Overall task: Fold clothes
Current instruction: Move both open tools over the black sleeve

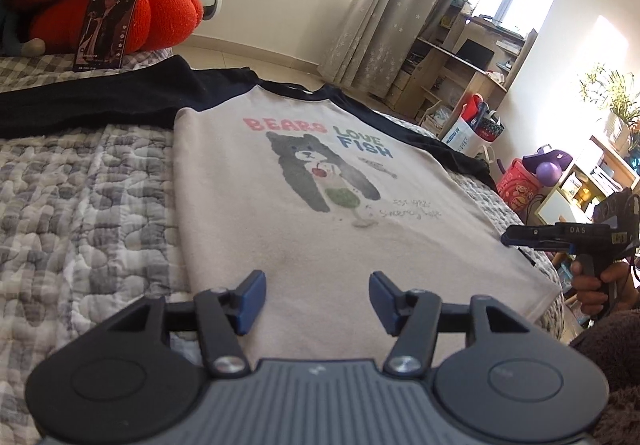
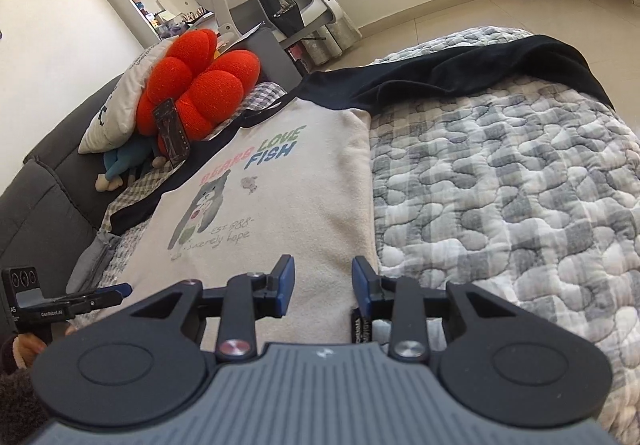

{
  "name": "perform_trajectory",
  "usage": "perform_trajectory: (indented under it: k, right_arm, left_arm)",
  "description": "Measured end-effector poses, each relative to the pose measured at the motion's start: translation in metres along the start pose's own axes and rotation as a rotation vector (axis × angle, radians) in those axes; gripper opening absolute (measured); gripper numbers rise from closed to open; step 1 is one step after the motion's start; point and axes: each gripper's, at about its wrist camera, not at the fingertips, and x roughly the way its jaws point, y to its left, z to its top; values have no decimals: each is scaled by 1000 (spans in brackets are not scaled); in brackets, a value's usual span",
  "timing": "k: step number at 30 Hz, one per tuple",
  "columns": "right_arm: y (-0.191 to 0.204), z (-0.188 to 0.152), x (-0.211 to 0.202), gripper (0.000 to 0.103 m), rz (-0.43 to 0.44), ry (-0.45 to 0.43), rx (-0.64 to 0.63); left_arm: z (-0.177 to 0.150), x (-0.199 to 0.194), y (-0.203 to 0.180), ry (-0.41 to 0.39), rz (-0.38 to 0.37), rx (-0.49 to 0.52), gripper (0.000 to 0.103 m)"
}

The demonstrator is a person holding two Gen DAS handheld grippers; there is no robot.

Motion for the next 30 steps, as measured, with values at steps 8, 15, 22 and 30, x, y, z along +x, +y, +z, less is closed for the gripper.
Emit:
perform_trajectory:
  k: [8,15,22,30]
  right_arm:
    - [-41,41,-16,39,-113,-75,74]
    - [-86,75,-19,39,-177,-115,166]
    - [-125,104,-11,39,-223,-151,236]
    - [-147,114,1,39,-254,-169,171]
  left_arm:
    - [69,26,-40,40,-25,121,60]
    - [115,102,-108,80,-110,281,61]
    - [128,191,-177,105,-194,447,60]
    - [131,261,-224,93,-216,592,60]
